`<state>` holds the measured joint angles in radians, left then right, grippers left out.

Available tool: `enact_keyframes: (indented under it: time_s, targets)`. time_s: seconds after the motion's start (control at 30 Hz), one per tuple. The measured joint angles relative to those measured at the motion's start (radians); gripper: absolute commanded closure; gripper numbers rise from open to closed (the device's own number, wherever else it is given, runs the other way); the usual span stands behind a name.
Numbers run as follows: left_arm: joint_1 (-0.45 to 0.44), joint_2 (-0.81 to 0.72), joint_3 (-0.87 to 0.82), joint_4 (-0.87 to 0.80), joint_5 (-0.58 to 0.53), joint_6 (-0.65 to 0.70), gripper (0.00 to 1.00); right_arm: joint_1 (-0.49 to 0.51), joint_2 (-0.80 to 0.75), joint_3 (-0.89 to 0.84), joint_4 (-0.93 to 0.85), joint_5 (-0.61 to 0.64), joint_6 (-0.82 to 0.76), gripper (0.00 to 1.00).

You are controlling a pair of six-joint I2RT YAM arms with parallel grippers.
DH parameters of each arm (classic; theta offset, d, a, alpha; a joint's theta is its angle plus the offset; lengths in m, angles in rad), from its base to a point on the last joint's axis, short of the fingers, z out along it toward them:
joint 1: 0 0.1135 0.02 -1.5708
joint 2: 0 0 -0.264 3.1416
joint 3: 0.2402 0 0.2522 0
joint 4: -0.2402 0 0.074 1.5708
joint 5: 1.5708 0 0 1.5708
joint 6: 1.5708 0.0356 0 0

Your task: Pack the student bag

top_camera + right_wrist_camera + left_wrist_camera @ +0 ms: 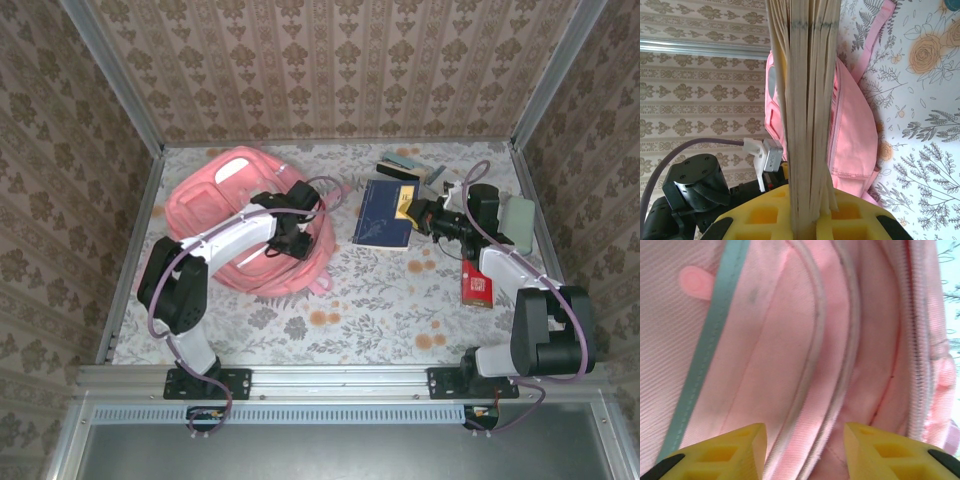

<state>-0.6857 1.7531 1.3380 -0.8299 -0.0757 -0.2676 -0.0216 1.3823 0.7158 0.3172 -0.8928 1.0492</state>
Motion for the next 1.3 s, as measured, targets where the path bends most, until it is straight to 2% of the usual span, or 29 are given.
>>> enact_keyframes:
  time_s: [0.17, 0.67, 1.0, 1.3]
  targets:
    - [0.000, 0.000, -0.002, 0.015, 0.094, 0.005, 0.66, 0.000, 0.000, -0.001, -0.002, 0.001, 0.000, 1.00]
    - [0.020, -0.019, -0.048, 0.069, 0.267, 0.007, 0.66, 0.008, 0.000, -0.001, -0.003, 0.004, 0.000, 1.00]
    - [0.027, -0.023, -0.051, 0.063, 0.289, 0.015, 0.62, 0.013, 0.000, -0.001, -0.003, 0.005, 0.000, 1.00]
    - [0.027, -0.115, -0.067, 0.048, 0.317, 0.030, 0.61, 0.021, 0.016, -0.001, -0.002, 0.007, 0.000, 1.00]
